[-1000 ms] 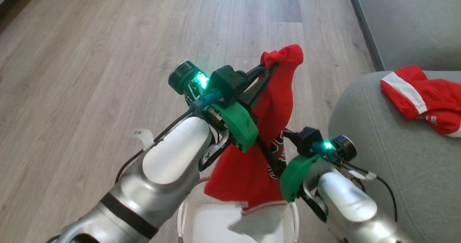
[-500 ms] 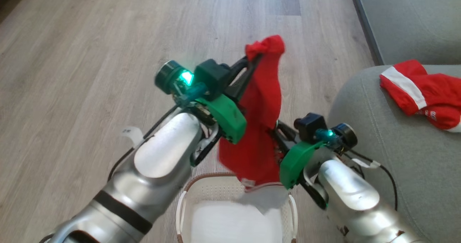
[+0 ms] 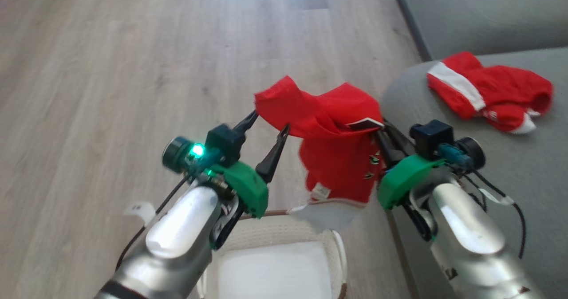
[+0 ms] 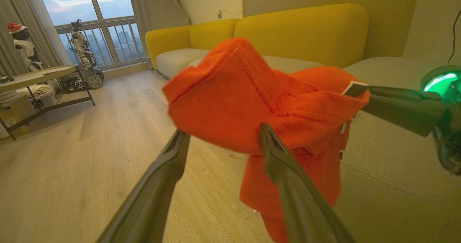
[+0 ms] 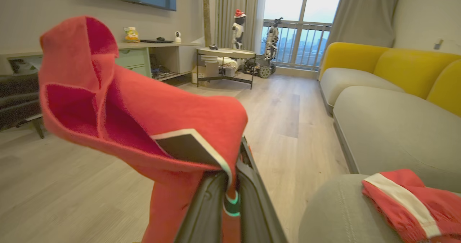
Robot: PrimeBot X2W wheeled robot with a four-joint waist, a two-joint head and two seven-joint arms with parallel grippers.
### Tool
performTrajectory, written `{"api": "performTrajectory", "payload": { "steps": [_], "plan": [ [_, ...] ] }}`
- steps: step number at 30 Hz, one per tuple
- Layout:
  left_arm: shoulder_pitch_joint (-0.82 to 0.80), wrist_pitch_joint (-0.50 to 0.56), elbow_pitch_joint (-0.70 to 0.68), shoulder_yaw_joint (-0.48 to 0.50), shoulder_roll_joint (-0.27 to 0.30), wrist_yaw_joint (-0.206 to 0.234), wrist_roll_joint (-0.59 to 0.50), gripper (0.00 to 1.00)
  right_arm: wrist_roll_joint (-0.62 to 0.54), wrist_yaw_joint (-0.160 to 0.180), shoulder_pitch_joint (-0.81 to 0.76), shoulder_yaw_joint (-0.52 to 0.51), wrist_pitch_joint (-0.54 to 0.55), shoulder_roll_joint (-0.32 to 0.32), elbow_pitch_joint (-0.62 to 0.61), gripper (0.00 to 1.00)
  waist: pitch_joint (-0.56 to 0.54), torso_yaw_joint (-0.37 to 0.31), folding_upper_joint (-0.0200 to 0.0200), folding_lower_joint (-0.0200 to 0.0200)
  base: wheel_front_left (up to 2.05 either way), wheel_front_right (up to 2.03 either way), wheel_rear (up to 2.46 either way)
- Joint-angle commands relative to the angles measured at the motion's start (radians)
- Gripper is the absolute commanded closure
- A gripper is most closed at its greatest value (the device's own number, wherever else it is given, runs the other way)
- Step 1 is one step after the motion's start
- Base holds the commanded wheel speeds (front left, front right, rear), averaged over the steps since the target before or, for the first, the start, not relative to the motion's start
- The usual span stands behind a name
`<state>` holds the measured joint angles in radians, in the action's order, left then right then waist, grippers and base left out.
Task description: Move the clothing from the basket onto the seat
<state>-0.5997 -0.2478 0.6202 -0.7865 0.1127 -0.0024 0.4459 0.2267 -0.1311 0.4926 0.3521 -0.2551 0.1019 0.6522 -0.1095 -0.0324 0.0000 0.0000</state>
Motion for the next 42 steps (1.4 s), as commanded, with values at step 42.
{"api": "performTrajectory", "payload": {
  "steps": [42],
  "plan": [
    [0.101,-0.014,-0.163,0.091,-0.052,-0.004,-0.12,0.0,-0.047,0.0,0.171,-0.177,0.06,0.182,-0.148,1.0,0.166,-0.277,0.0,0.0,0.0,0.0,0.0]
  ]
}}
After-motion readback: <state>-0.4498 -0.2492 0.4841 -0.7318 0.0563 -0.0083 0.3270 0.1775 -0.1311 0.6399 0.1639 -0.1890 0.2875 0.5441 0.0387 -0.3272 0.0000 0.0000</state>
